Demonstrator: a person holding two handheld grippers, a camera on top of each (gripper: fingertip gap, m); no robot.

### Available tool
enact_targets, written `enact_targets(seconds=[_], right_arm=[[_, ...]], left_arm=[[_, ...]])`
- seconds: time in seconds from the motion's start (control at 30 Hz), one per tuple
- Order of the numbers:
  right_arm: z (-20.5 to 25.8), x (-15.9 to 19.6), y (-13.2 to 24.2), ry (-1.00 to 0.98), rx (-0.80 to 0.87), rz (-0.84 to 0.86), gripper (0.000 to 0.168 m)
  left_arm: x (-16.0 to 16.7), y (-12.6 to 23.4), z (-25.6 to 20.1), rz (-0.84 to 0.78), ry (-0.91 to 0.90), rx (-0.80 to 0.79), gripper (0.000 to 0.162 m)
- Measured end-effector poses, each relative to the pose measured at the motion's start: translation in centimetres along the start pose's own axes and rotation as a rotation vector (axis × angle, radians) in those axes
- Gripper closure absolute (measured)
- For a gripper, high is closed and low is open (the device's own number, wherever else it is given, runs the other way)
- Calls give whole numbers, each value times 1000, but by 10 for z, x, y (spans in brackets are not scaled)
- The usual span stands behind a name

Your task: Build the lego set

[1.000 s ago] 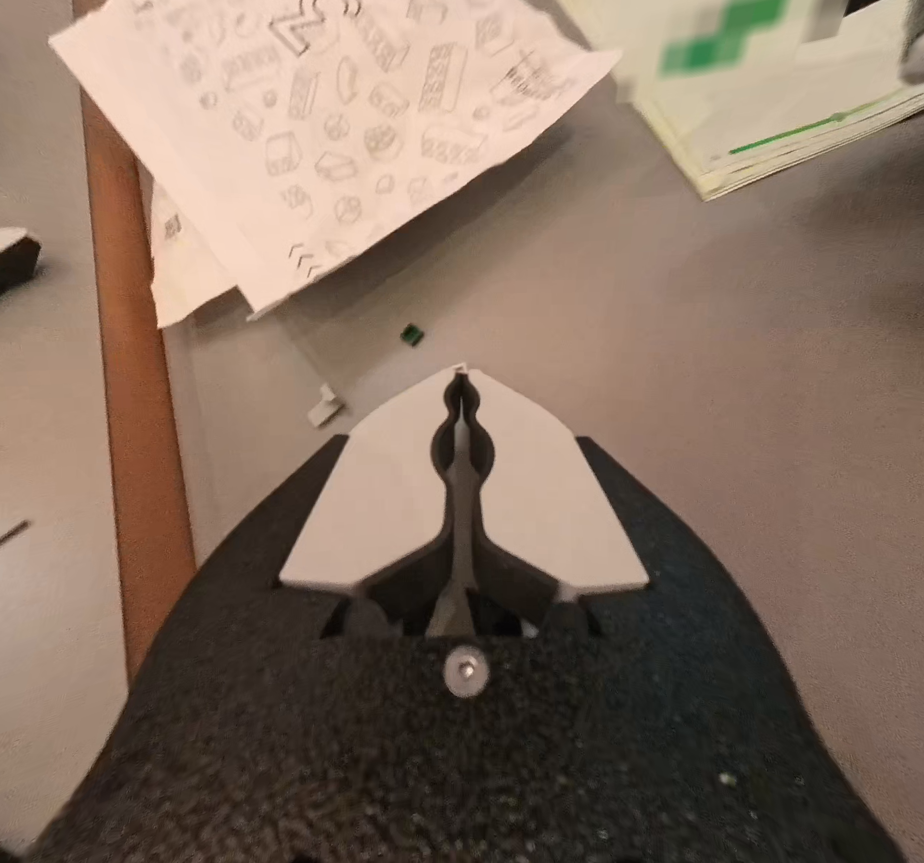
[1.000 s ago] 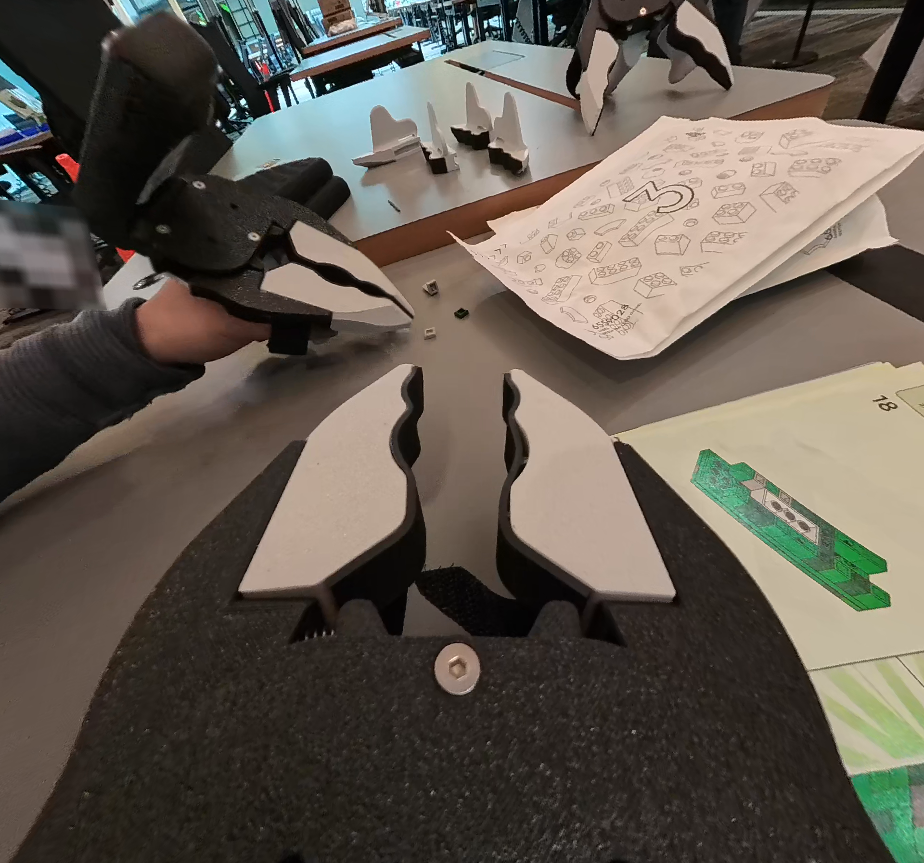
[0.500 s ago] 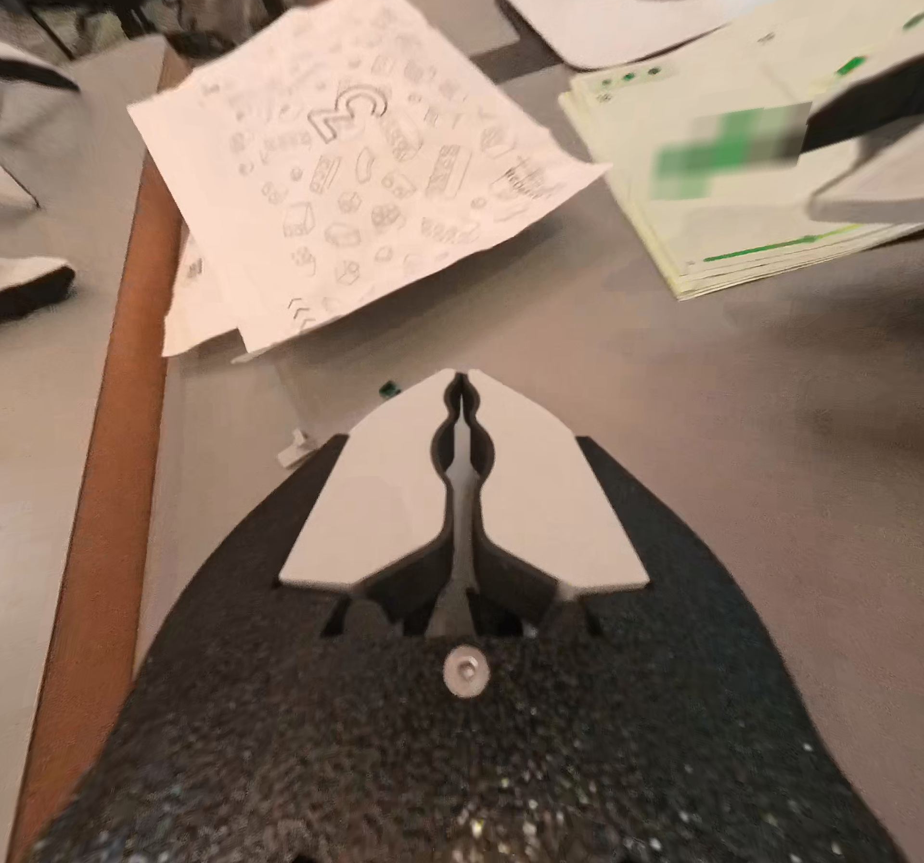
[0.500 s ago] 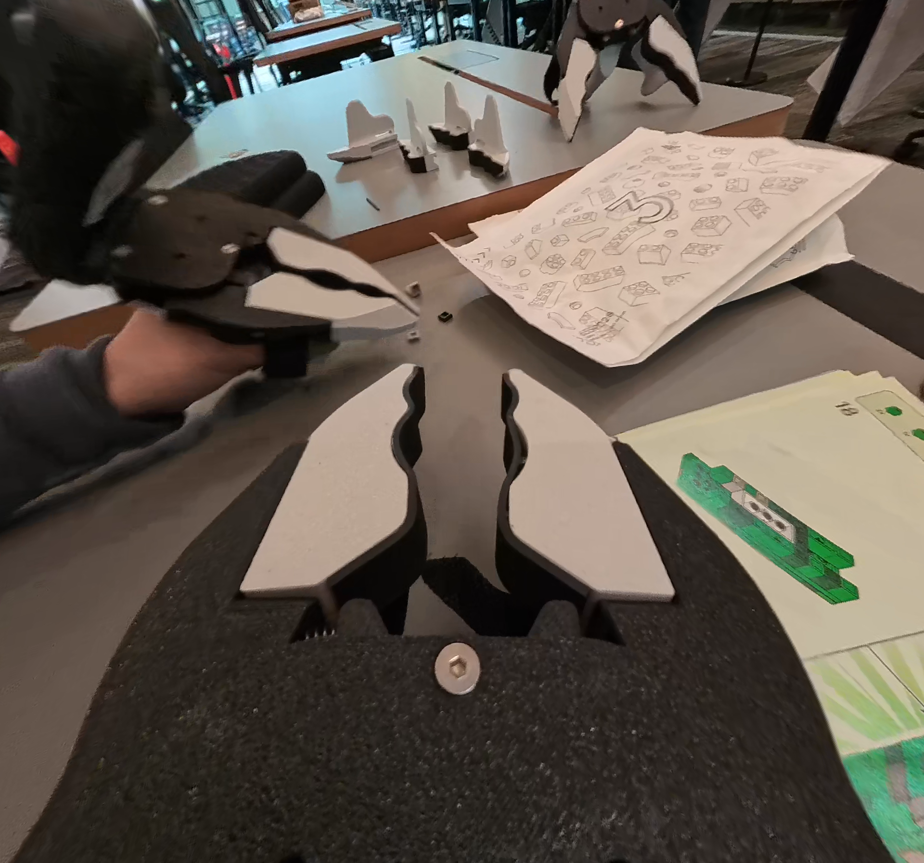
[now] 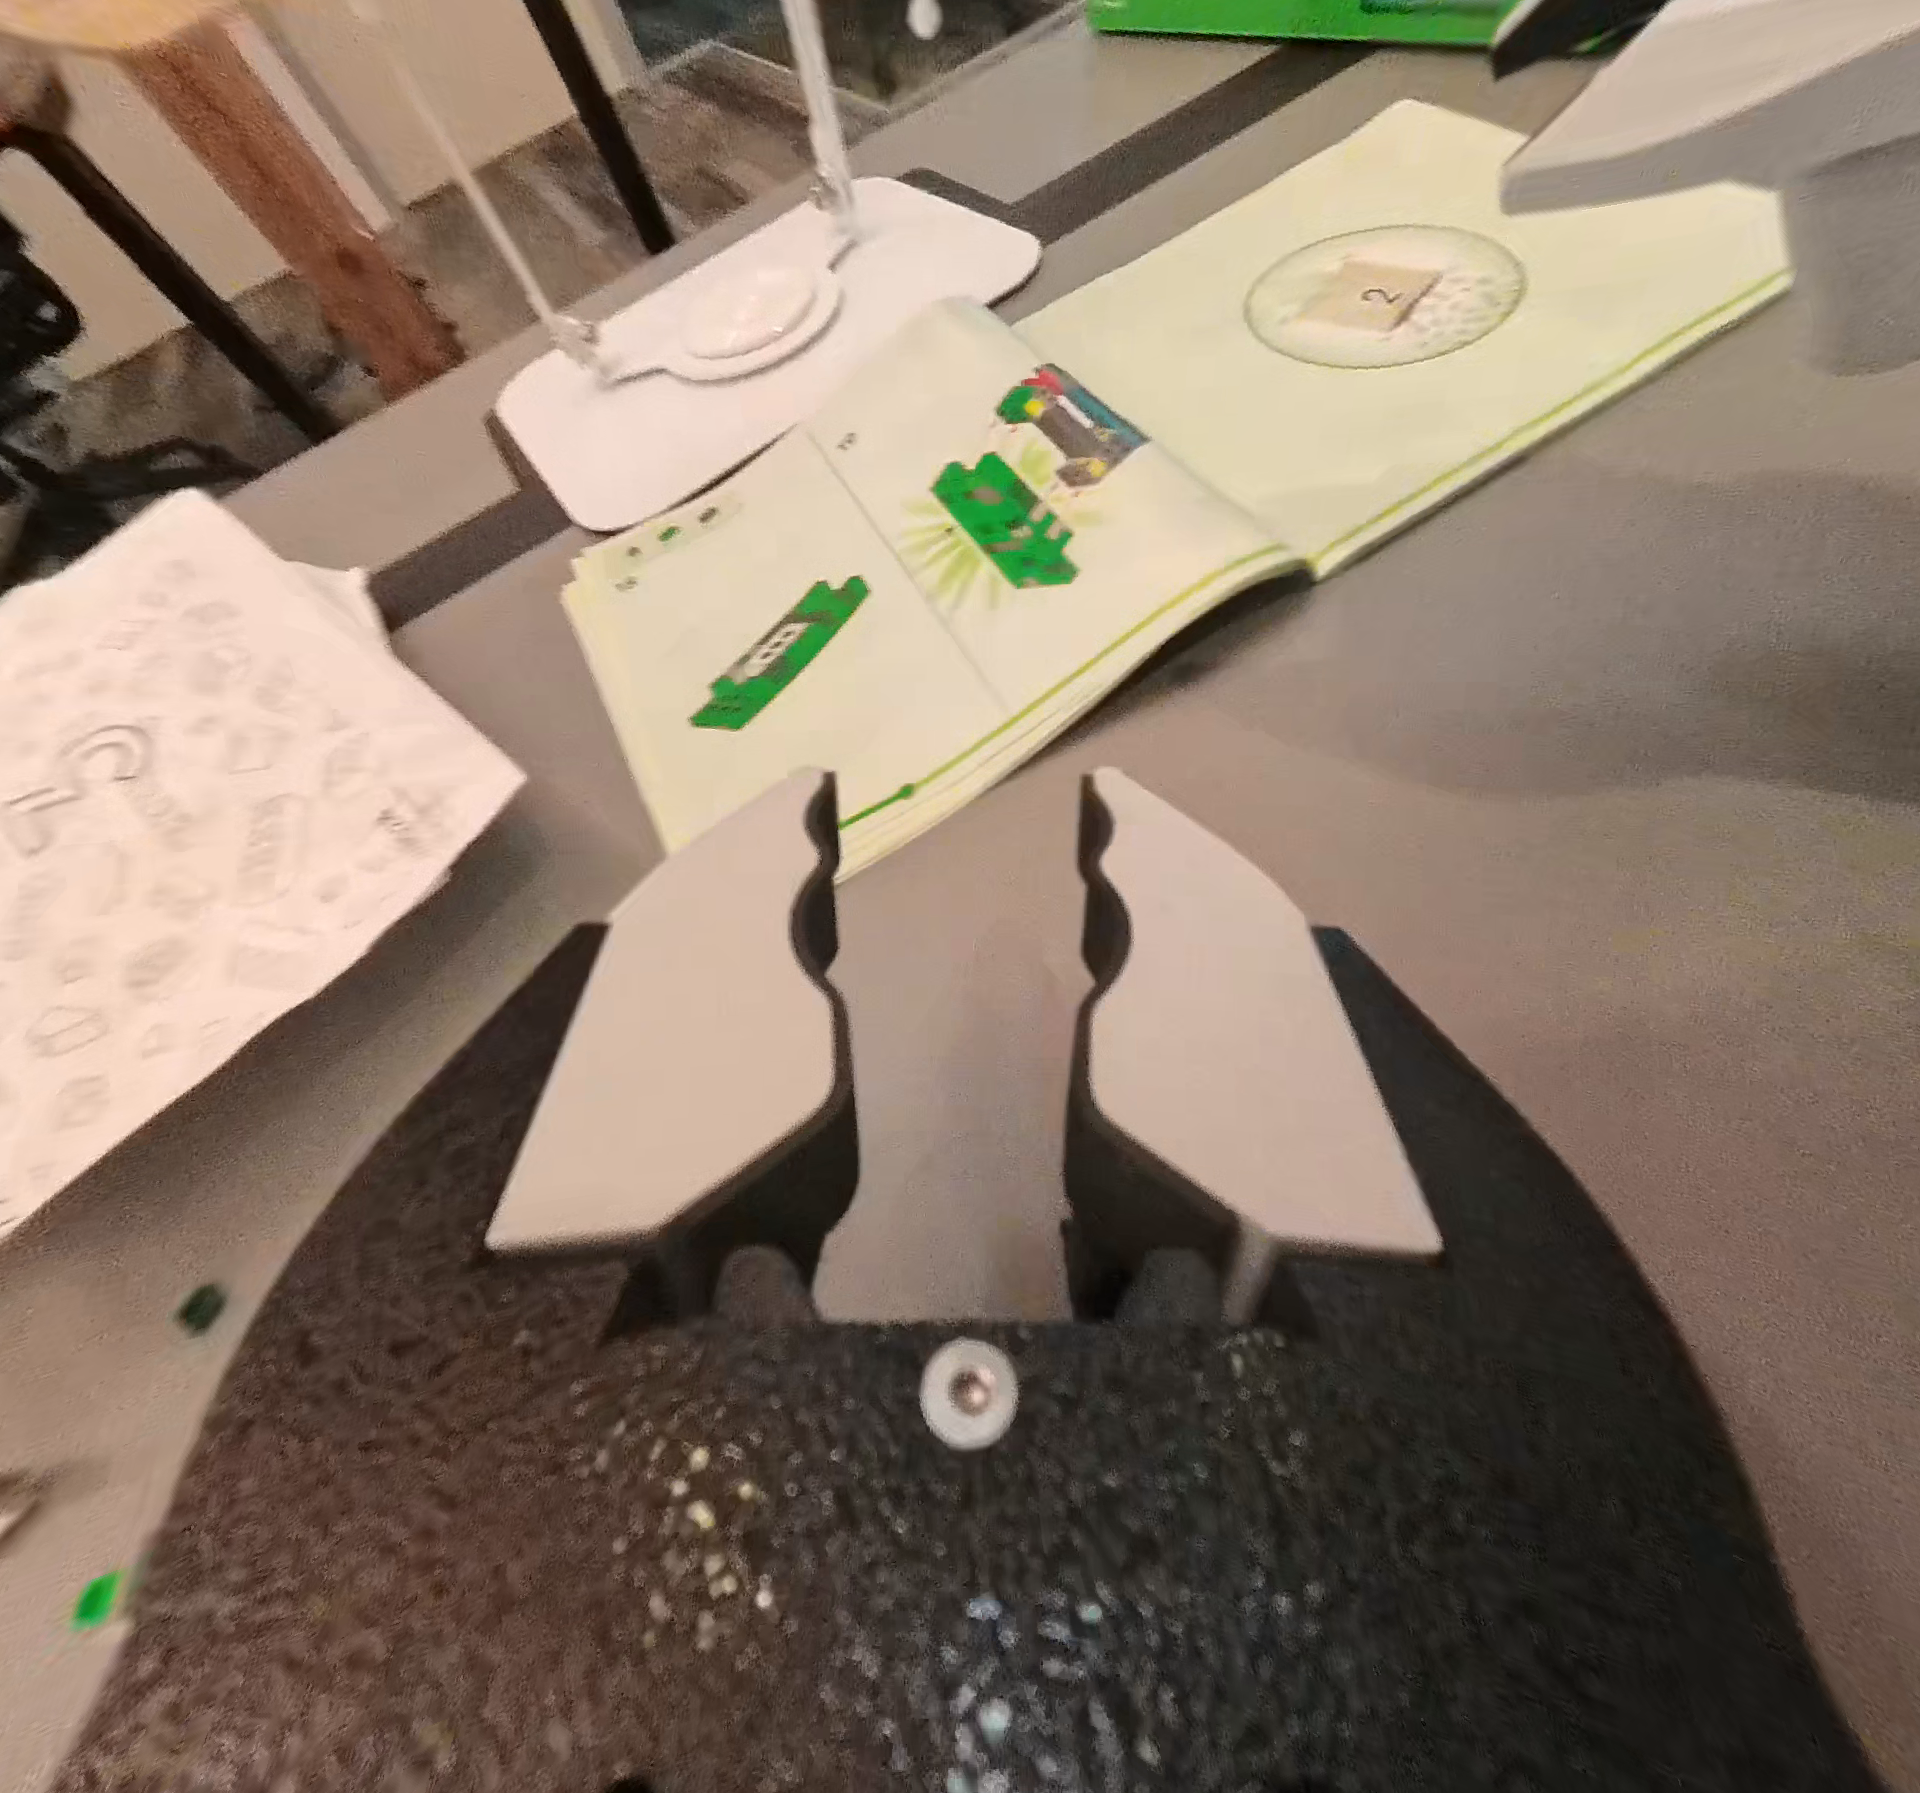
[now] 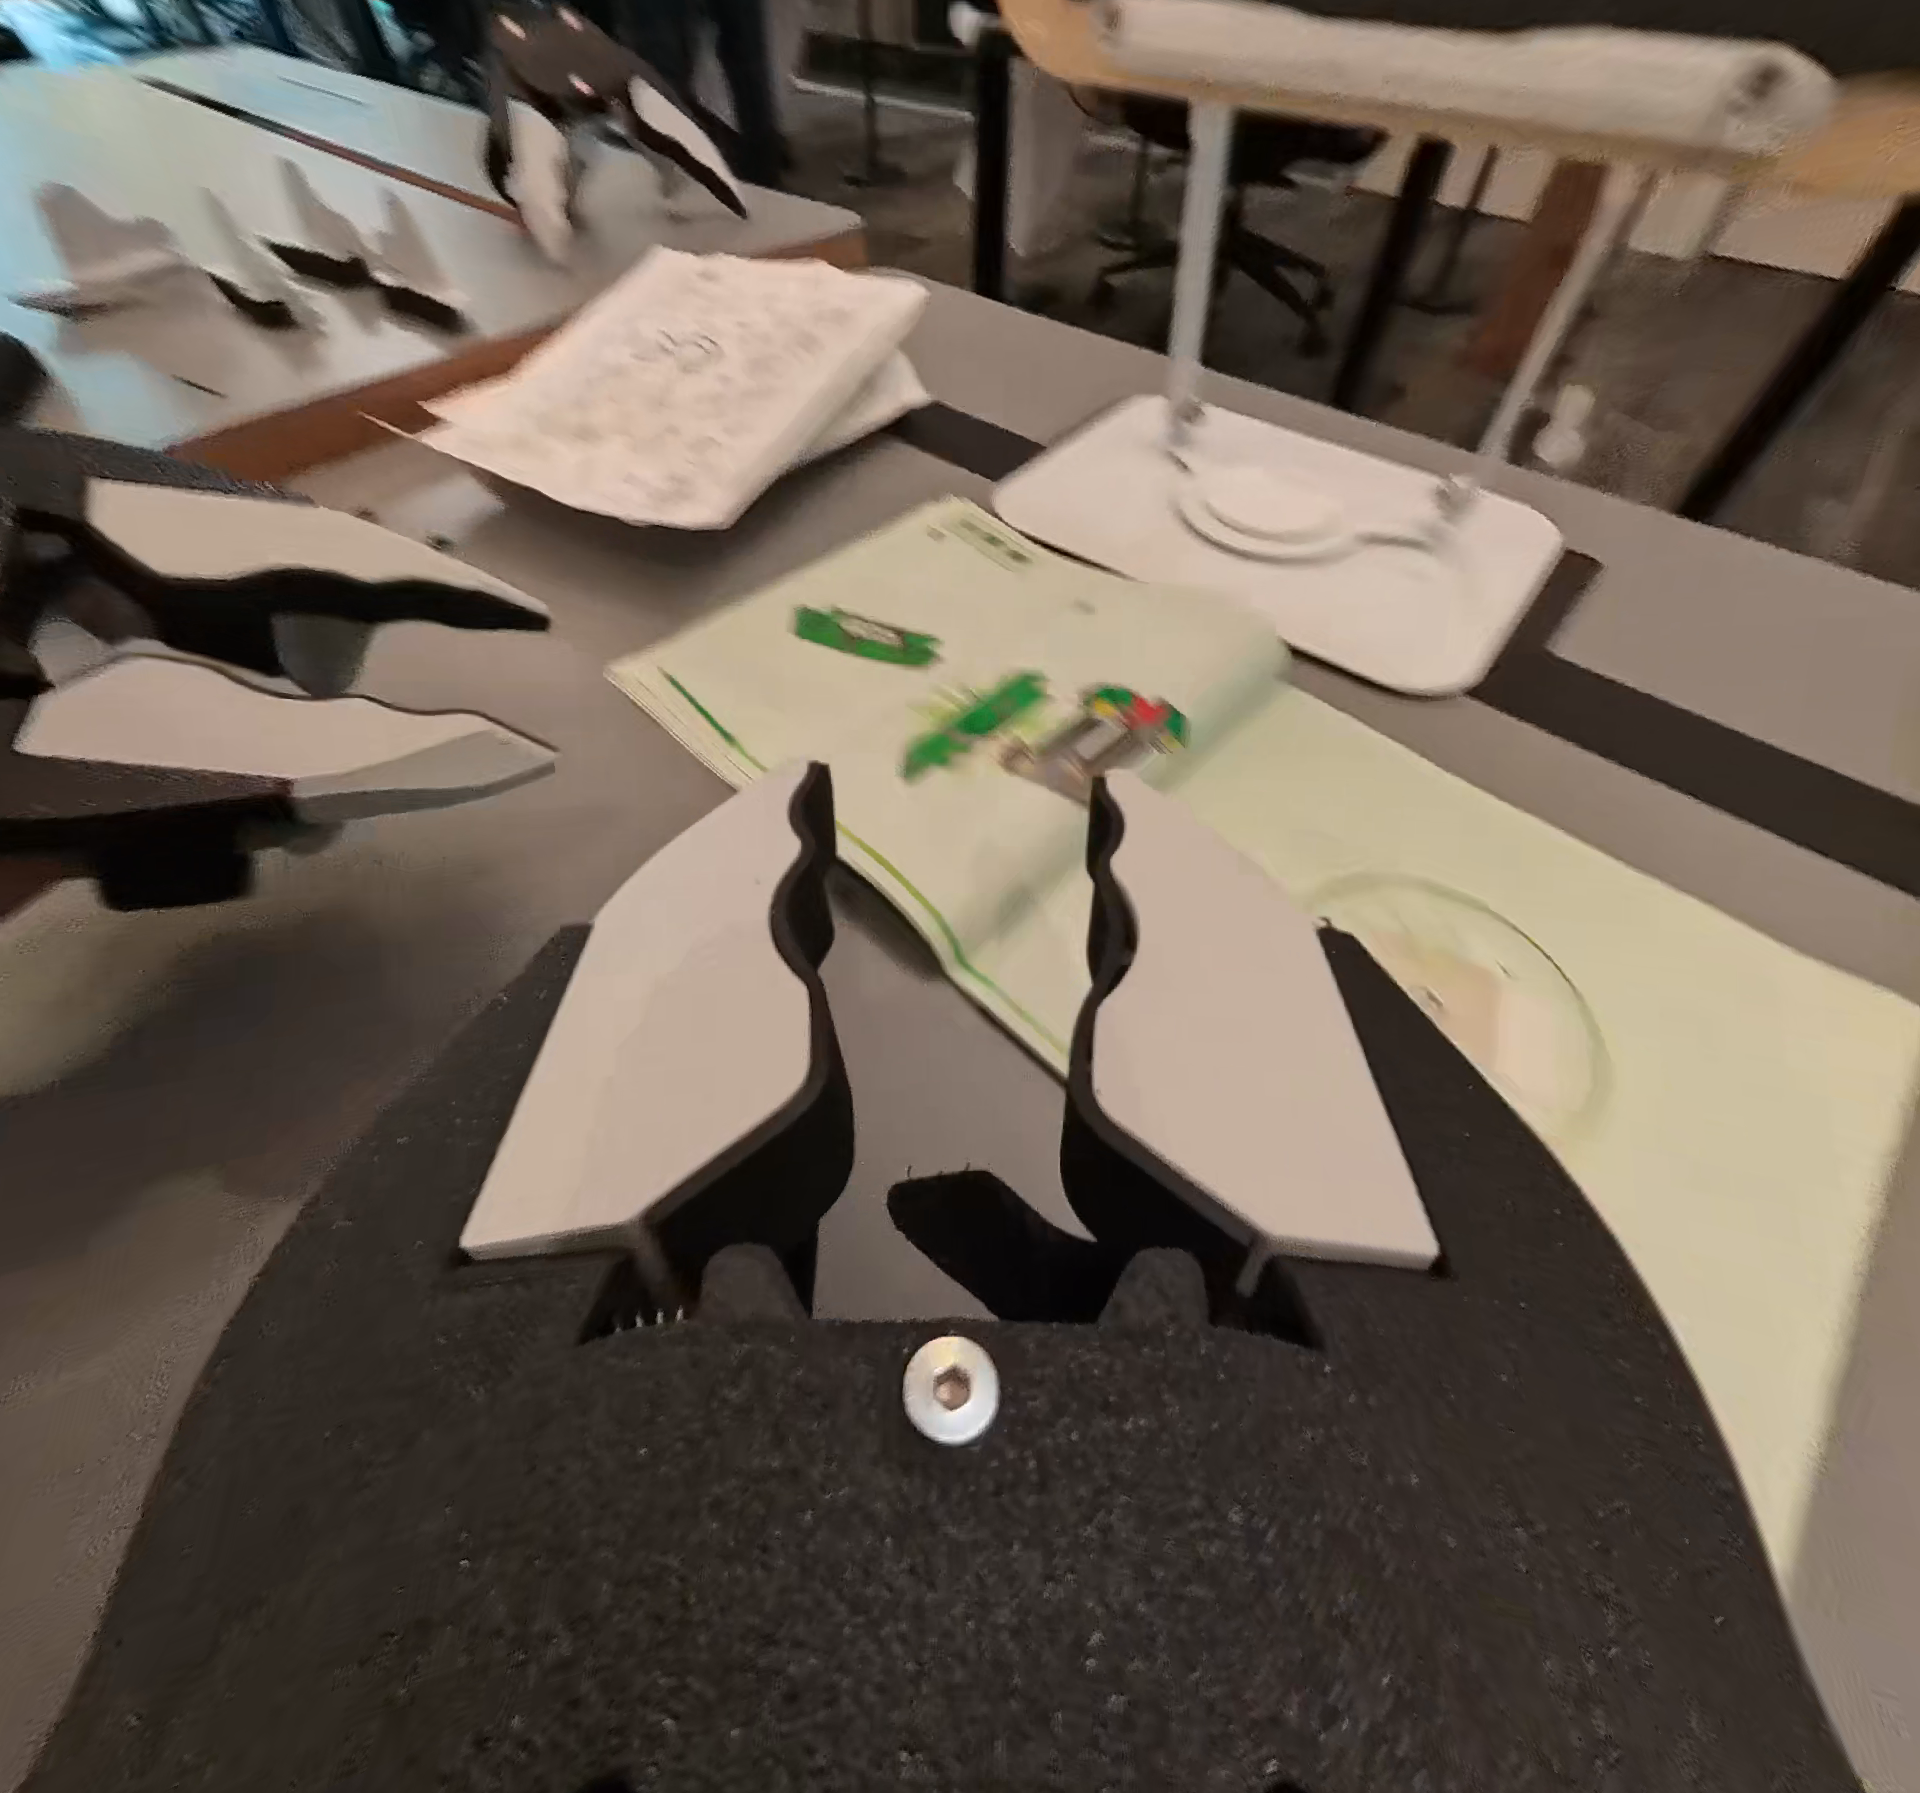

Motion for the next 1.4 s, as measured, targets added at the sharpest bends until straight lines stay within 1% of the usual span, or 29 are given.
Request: enact_targets(seconds=[0.03,0.07,0.13,0.17,0.2,0.23,0.27,0.3,0.33,0.4,0.47,0.53,0.63,0.83,0.97,1.1,1.23,1.27,1.3,1.33,1.37,1.4], right_arm=[[-8,9,6,1,25,23,121],[-17,18,10,6,55,48,118],[-32,30,16,39,133,64,117],[-39,34,19,62,169,64,119],[-46,37,22,86,209,75,125],[-52,37,25,119,240,79,133],[-57,39,28,149,269,78,145],[-62,42,29,164,291,94,163],[-67,47,29,163,304,129,166],[-72,53,28,145,286,206,168],[-80,57,26,101,281,282,168],[-89,59,23,79,293,322,168],[-95,62,13,46,270,388,168],[-98,79,4,44,290,564,168],[-98,77,5,3,277,560,168],[-95,78,4,65,314,574,168],[-96,77,4,22,311,576,168],[-97,73,5,13,350,593,168],[-94,59,5,18,404,524,168],[-82,34,1,13,405,366,166],[-61,6,-9,22,317,210,143],[-35,-18,-25,67,201,116,125]], left_arm=[[-2,-9,-8,12,15,36,108],[-5,-16,-16,10,27,69,103],[-17,-27,-33,-44,28,123,106],[-22,-32,-39,-77,15,129,111],[-27,-36,-43,-108,-8,121,120],[-31,-39,-44,-136,-32,100,129],[-33,-40,-44,-162,-50,75,141],[-33,-40,-44,-190,-64,55,155],[-30,-39,-42,-215,-78,36,162],[-22,-37,-33,-242,-112,-46,162],[-22,-33,-22,-263,-99,-99,162],[-22,-31,-16,-278,-40,-94,162],[-15,-35,-11,-255,34,-54,162],[-13,-35,-10,-255,45,-24,162],[-12,-36,-11,-246,42,-9,162],[-11,-32,-1,-258,96,-17,162],[1,-15,41,-262,108,-175,162],[6,-10,54,-259,135,-193,162],[11,-7,67,-243,179,-176,162],[15,-6,79,-228,228,-155,162],[19,0,94,-228,263,-170,162],[24,9,110,-236,279,-225,162]])
Point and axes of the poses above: each gripper's, where its closed fingertips meet, y back along the fingers, x out of its underside, z = x × y across the jaws, the point moved 6 cm from there along y, back along the fingers
